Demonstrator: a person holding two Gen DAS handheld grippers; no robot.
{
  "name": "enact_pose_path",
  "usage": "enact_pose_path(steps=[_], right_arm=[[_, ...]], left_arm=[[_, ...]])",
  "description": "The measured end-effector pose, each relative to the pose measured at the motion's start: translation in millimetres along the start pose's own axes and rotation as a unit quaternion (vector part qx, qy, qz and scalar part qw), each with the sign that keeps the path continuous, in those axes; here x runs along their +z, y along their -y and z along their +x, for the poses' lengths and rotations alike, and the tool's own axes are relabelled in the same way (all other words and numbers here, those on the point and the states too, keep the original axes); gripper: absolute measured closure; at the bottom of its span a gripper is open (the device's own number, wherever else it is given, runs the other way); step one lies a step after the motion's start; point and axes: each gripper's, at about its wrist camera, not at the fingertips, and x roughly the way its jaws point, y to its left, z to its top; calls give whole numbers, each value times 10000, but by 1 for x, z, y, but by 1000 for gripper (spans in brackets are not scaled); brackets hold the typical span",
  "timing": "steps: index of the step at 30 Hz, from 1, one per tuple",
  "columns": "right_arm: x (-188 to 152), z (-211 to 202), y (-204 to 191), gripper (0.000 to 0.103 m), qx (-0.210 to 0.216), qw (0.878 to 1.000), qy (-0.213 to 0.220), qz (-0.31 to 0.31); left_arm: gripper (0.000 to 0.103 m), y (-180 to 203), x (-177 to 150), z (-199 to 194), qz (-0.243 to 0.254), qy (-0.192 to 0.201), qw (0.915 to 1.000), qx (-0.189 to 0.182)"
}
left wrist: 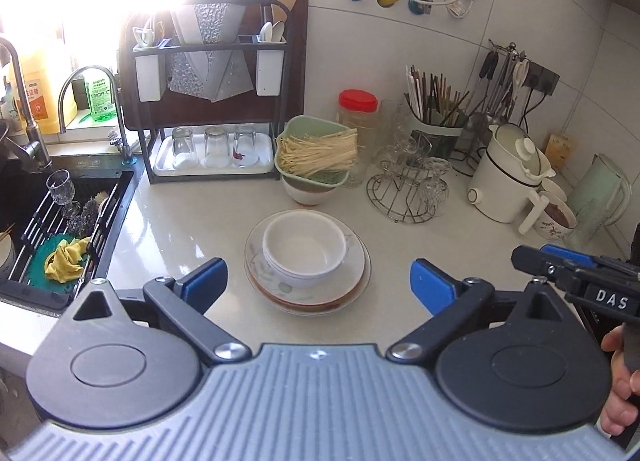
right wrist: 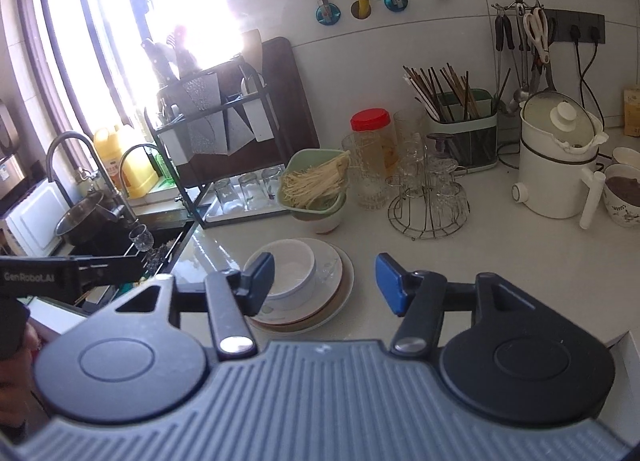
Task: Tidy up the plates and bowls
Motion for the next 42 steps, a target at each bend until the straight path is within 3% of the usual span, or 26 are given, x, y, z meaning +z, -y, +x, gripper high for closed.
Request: enact_pose_path(steps=[3,6,9,13,24,26,29,42], right_arm=[[-8,-2,3,43,-66,9999,-61,-55],[-13,-4,3,32,-256,9991,101,-330],[-16,-1,11,31,-216,9996,22,-167],[-17,-7,16,31,-116,9998,116,-93],[-11,-12,27,31,-226,9997,102,-46],[-12,-12,29,25,-218,9997,65,-15],[-13,-11,33,1,-340,9994,72,0],[-12,-10,44,0,-338,9992,-67,203]], left_arm=[[3,3,-4,-4,-84,3,10000,26],[3,3,-3,-6,-140,49,9998,152],[3,3,-3,-4,-243,1,9996,113],[3,13,-4,2,-16,-77,9997,236],[3,23,-11,18,-39,-207,9997,154],[3,23,-11,19,-16,-204,9996,182],[3,24,-11,20,21,-136,9997,202],[3,37,-10,22,57,-94,9990,442]])
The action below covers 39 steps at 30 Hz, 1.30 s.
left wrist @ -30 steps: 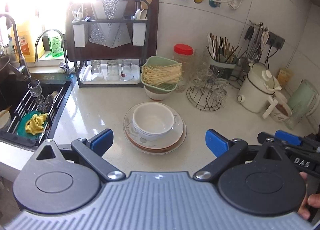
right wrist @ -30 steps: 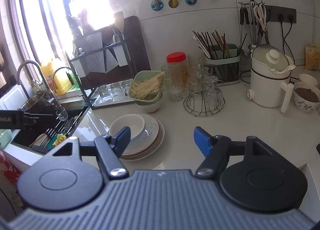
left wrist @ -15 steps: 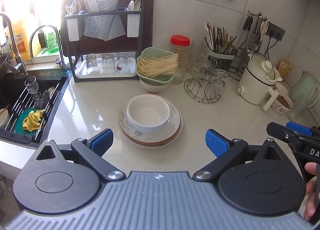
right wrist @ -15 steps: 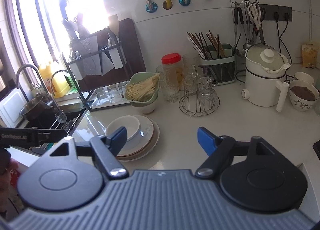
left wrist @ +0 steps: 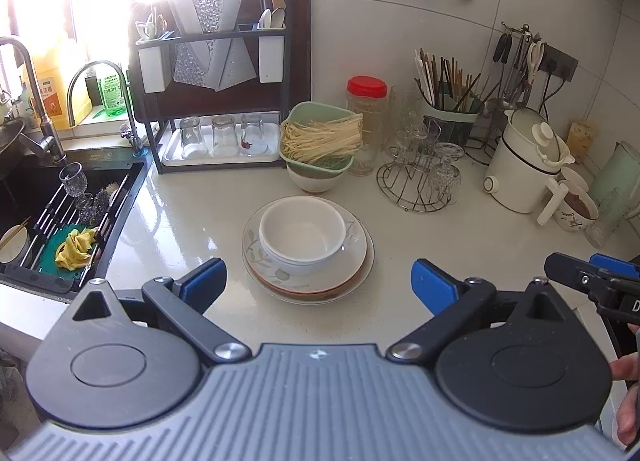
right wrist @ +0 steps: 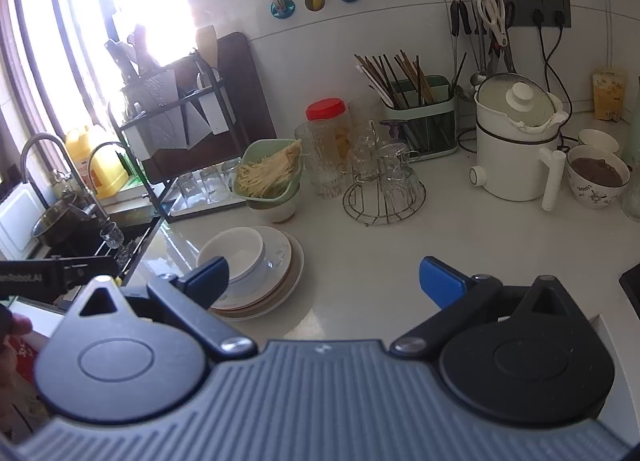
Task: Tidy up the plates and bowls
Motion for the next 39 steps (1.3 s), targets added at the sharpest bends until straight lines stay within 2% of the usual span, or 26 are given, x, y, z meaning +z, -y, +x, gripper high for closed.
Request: enact_pose_path(steps=[5,8,13,22,32,39], right_arm=[[3,0,1,0,14,10000,-48,-36],[9,-1,1,0,91,9999,-83,-40],[15,2,0,0,124,9997,-132,-131],[7,3,-1,0,134,9992,-321,-194],[4,7,-8,0,203,9987,-398,-234],[2,8,-10,0,171,9983,-455,-317]], left_arm=[[3,2,3,0,68,9,10000,13],[3,0,9,-5,129,170,9997,137],[3,-2,17,-6,166,153,9997,10],[3,0,-3,-1,40,-142,9999,41],[3,-5,-6,1,-250,-140,9995,115],[3,-12,-11,3,-186,-128,9995,233]])
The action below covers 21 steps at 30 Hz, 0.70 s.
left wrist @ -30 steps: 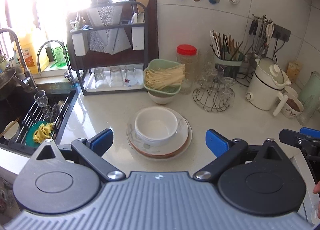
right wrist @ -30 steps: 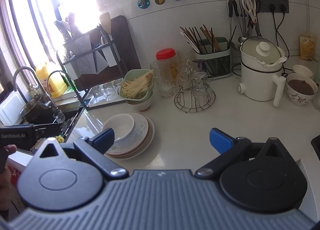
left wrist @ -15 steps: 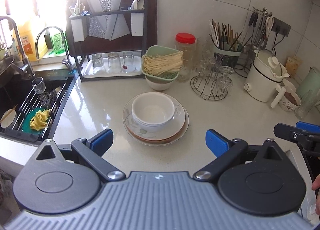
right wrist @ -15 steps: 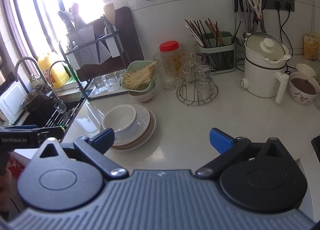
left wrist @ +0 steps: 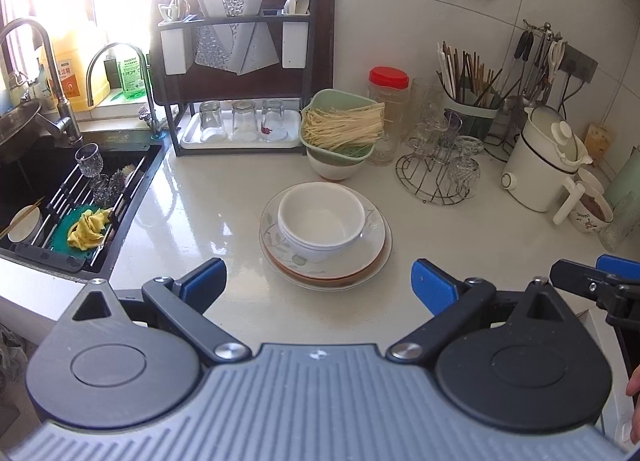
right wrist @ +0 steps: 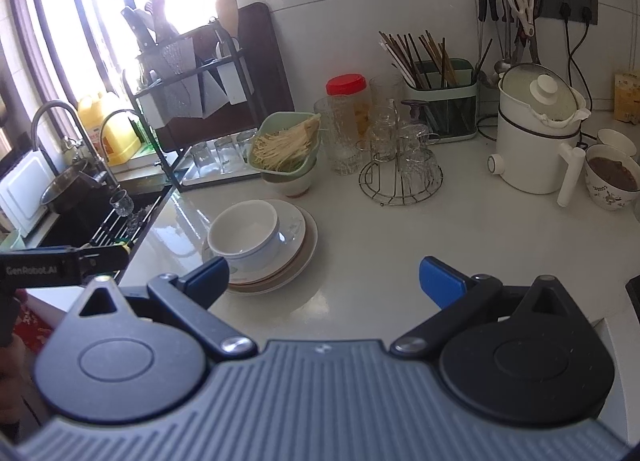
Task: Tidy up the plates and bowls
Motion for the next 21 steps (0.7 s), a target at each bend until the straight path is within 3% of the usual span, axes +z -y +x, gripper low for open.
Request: enact_pose_path(steps=[21], right_arm=[[-3,2,-15,0,132,9997,-104,-192]], left_arm=[[3,-17,-15,-8,-286,-86,9995,75]])
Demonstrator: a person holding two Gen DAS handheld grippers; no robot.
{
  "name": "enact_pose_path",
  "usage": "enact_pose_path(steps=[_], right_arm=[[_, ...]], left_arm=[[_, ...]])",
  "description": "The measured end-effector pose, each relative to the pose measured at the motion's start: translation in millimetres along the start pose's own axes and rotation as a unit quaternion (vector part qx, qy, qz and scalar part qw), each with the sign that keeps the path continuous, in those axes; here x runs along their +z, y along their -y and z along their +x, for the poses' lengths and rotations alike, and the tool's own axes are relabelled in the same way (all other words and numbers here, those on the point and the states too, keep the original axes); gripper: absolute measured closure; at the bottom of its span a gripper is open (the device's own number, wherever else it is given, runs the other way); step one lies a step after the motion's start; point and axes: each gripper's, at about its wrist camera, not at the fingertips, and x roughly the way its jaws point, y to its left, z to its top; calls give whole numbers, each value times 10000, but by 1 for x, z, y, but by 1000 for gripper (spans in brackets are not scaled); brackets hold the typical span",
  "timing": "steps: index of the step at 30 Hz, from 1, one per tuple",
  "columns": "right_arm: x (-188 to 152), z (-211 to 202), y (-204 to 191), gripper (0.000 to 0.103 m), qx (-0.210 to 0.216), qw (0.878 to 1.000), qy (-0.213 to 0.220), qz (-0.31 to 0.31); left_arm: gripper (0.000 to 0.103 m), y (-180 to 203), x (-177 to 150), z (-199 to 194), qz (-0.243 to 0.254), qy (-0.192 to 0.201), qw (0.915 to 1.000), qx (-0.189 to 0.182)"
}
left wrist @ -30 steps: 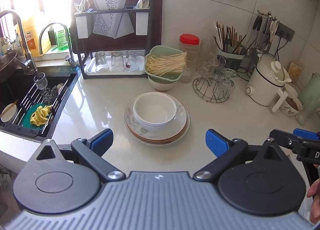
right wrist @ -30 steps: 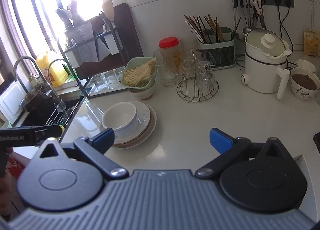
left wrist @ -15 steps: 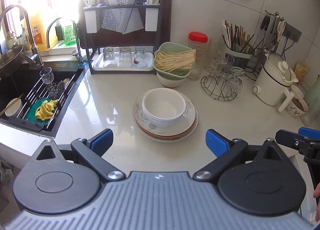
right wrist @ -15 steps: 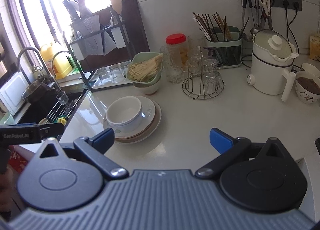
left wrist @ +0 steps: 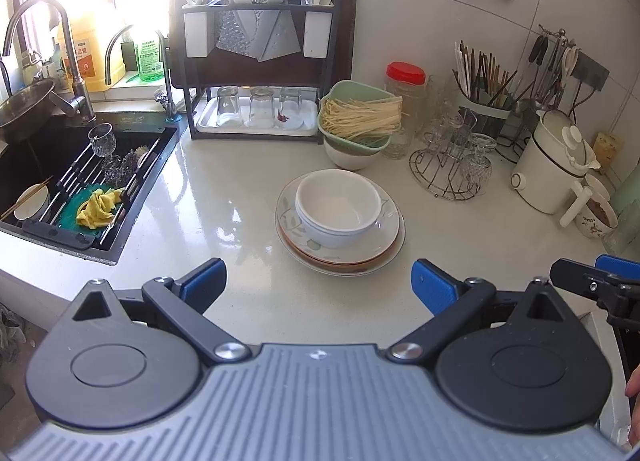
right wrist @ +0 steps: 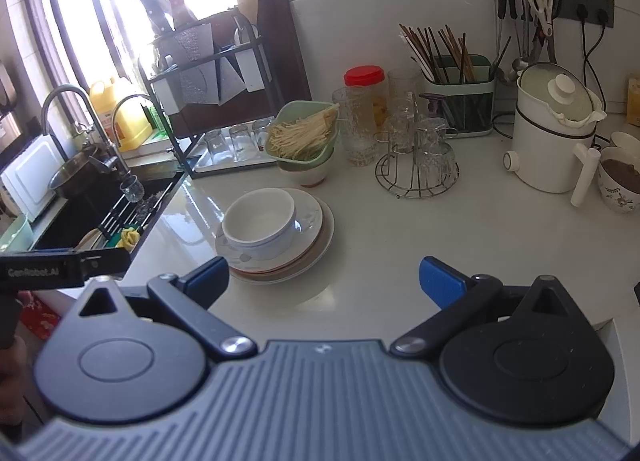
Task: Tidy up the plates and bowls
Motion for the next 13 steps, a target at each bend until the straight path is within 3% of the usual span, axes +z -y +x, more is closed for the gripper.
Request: enact_pose_path(steps=[13], right_arm=[[-1,4,-5,0,36,10000,-9,62]], left_arm=[[3,-3,2,0,116,2,9999,-63]])
